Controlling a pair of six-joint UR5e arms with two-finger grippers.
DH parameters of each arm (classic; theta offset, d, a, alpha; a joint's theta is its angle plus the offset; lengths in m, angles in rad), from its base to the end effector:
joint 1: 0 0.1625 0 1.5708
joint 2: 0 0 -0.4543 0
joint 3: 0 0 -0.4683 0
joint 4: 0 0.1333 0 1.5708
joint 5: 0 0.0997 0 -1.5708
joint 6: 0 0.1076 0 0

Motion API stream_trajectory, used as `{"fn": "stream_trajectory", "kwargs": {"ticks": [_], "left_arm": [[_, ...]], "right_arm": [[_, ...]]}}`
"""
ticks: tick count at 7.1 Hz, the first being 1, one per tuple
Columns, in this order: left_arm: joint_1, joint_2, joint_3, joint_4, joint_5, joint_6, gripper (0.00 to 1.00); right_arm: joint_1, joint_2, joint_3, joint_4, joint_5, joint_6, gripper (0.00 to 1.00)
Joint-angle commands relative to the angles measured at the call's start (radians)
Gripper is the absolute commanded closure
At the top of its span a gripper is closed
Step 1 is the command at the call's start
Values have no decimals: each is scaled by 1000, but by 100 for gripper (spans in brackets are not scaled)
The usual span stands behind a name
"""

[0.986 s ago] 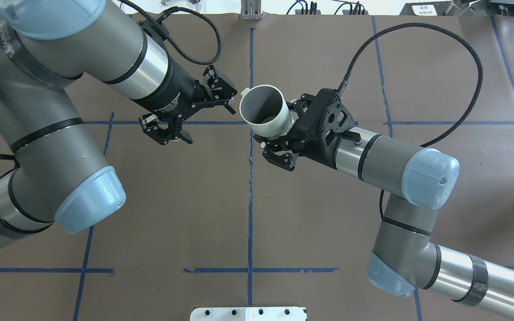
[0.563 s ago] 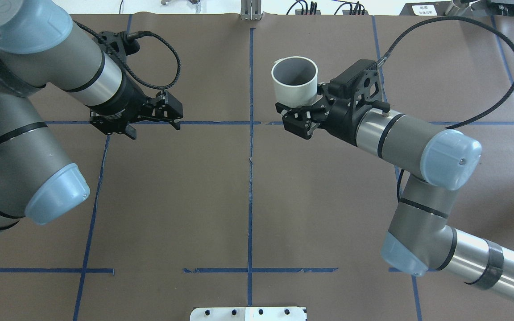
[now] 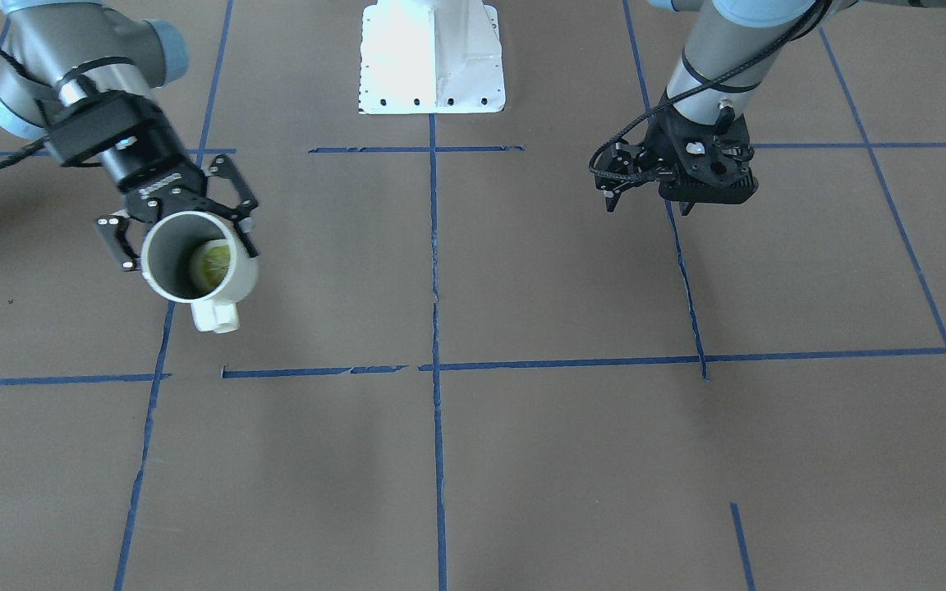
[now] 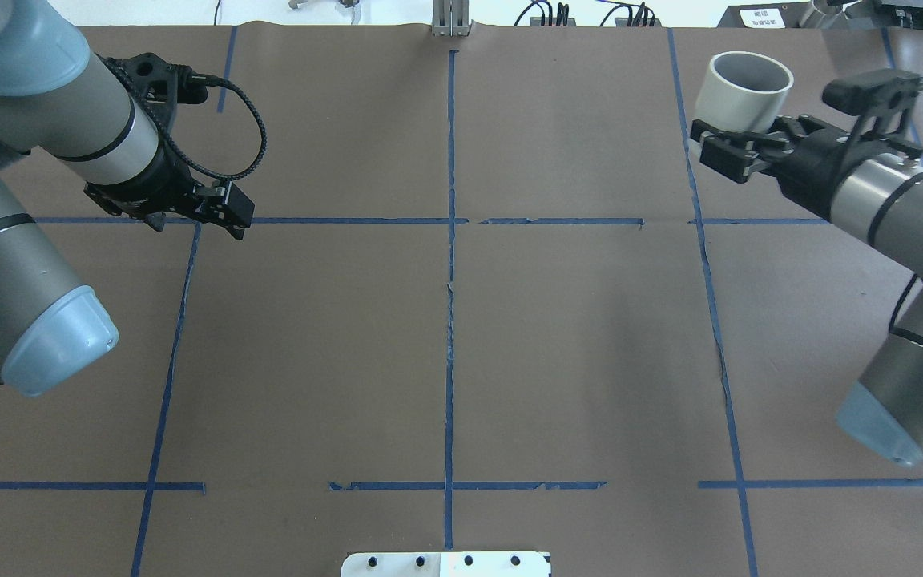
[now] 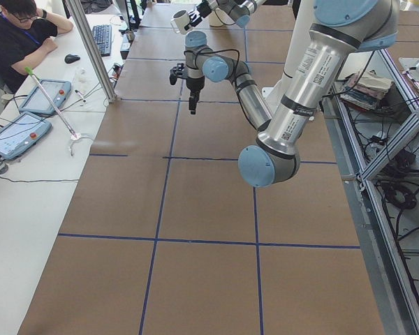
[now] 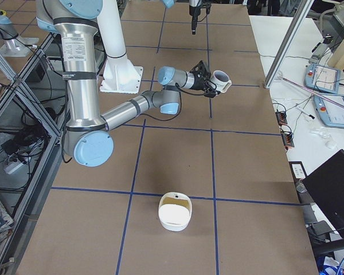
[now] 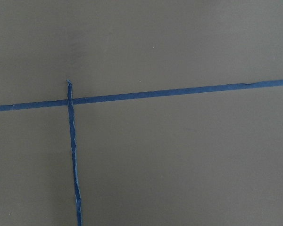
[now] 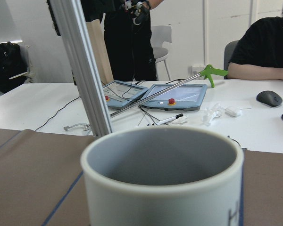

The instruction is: Left arm hands cup to right arm to dump lemon

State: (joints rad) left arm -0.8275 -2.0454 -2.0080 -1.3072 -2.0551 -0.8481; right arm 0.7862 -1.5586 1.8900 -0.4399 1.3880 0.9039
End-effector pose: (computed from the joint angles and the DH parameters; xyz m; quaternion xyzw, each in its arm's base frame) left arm 0.3660 -0.5211 0.2121 0.0540 0.3799 0.0281 0.9230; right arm -0.2906 -0.5074 0.3767 0.4925 -0.4519 0.1050 0.7364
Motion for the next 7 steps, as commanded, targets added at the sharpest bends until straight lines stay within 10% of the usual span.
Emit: {"fn": "stream_trajectory", "kwargs": {"ticks": [1, 4, 7], "left_arm": [[1, 4, 6, 2, -5, -70, 0], [11, -7, 9, -7, -4, -189, 0], [17, -4, 9, -9, -2, -192, 0]], "right_arm": [[100, -188, 6, 154, 54, 18, 95], [163, -433, -50, 434, 77, 33, 95], [205, -440, -508, 985, 71, 111, 95]]}}
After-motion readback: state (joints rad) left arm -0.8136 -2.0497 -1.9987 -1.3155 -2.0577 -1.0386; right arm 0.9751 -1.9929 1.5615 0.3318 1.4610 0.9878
